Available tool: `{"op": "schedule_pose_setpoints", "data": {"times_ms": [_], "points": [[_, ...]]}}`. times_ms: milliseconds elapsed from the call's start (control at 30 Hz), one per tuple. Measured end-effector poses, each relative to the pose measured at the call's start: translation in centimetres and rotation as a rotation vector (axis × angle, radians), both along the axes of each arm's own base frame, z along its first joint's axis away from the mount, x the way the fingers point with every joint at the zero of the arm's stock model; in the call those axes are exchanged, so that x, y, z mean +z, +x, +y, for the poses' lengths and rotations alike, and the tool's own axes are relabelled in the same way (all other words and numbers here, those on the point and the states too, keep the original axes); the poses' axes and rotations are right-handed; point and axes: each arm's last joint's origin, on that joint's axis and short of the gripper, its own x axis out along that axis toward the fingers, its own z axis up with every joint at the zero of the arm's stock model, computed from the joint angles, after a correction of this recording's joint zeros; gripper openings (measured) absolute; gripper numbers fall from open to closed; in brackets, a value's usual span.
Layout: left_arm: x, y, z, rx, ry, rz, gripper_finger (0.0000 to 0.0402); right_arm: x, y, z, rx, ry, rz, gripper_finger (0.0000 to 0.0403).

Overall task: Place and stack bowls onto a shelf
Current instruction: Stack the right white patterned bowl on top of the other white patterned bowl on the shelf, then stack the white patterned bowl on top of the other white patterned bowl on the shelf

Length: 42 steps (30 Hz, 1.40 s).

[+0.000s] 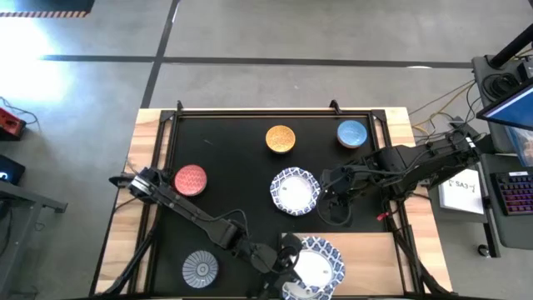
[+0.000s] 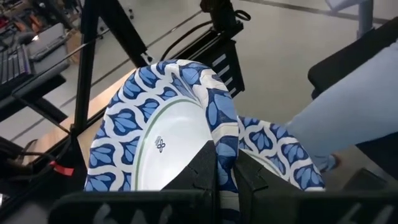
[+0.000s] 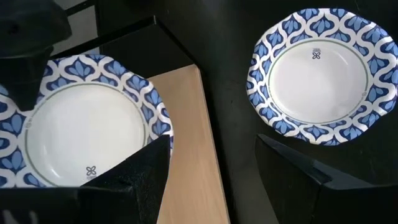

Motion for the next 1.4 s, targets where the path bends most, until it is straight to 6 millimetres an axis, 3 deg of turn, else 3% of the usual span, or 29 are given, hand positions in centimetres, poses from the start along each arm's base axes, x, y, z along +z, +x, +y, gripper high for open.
{"op": "schedule_pose_setpoints", "data": {"times_ms": [533, 1033, 1200, 1400], "points": [[-1.5, 0.5, -1.4, -0.014, -0.014, 0.03, 0.0003, 0.0, 0.0, 0.0, 0.0, 0.0, 0.0, 0.0221], [-1.3, 0.2, -1.6, 0.002, -0.058, 0.056, 0.014, 0.0, 0.0, 0.0, 0.0, 0.0, 0.0, 0.0221], [-0.4, -0.4, -1.7, 0.004, -0.061, 0.087, 0.0162, 0.0, 0.0, 0.0, 0.0, 0.0, -0.001, 0.0221], [2.1, -0.7, -1.8, 0.009, -0.04, 0.155, 0.0169, 0.0, 0.0, 0.0, 0.0, 0.0, 0.0, 0.0221]]}}
